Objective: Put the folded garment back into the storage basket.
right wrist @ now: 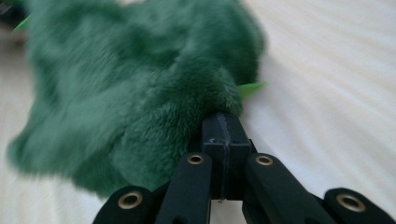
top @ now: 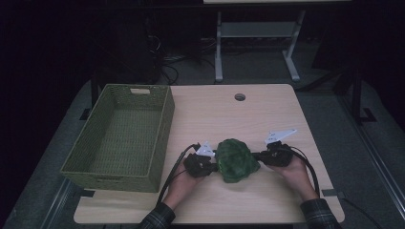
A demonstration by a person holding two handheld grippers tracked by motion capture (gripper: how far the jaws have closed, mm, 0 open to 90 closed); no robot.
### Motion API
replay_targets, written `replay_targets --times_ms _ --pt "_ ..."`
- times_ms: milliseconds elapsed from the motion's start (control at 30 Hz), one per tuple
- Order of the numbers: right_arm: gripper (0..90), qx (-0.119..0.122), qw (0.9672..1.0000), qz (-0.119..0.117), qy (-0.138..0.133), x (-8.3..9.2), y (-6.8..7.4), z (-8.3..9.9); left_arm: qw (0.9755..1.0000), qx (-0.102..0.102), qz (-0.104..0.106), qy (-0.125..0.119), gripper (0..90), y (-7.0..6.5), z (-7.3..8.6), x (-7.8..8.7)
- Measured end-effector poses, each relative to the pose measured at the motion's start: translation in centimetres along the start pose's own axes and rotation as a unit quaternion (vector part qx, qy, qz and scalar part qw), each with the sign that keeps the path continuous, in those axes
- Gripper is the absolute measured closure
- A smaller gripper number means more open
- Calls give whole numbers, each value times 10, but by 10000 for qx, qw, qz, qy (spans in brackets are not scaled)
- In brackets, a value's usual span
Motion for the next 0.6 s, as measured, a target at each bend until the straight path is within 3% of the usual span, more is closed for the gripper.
replay_targets --times_ms 100,167,233,367,467,500,600 --pt "899 67 9999 -134 -4 3 10 5 10000 14 -66 19 898 6 1 4" --pt "899 97 9999 -109 44 5 13 8 10000 21 -92 11 897 8 2 5" --pt "895 89 9999 25 -80 9 14 10 9999 15 -119 6 882 8 1 9" --pt "741 -83 9993 281 -236 20 5 17 9998 -175 -23 67 796 7 0 22" --pt "559 -302 9972 608 -305 27 -6 27 9997 -199 115 101 692 5 -1 28" --pt "500 -400 9961 752 -220 28 -10 33 9993 -292 137 161 641 5 -1 31" --pt "379 -501 9928 1081 -74 30 -20 44 9993 -286 207 109 523 4 -6 37"
Point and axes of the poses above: each handheld gripper's, and its own axes: x roughly backward along the jaws, z roughly out of its underside, y roughly to its left, the point moved 7 cm from there along -x, roughly forward along the jaws, and after that the axes turned 4 degrees about -y, right-handed, at the moved point
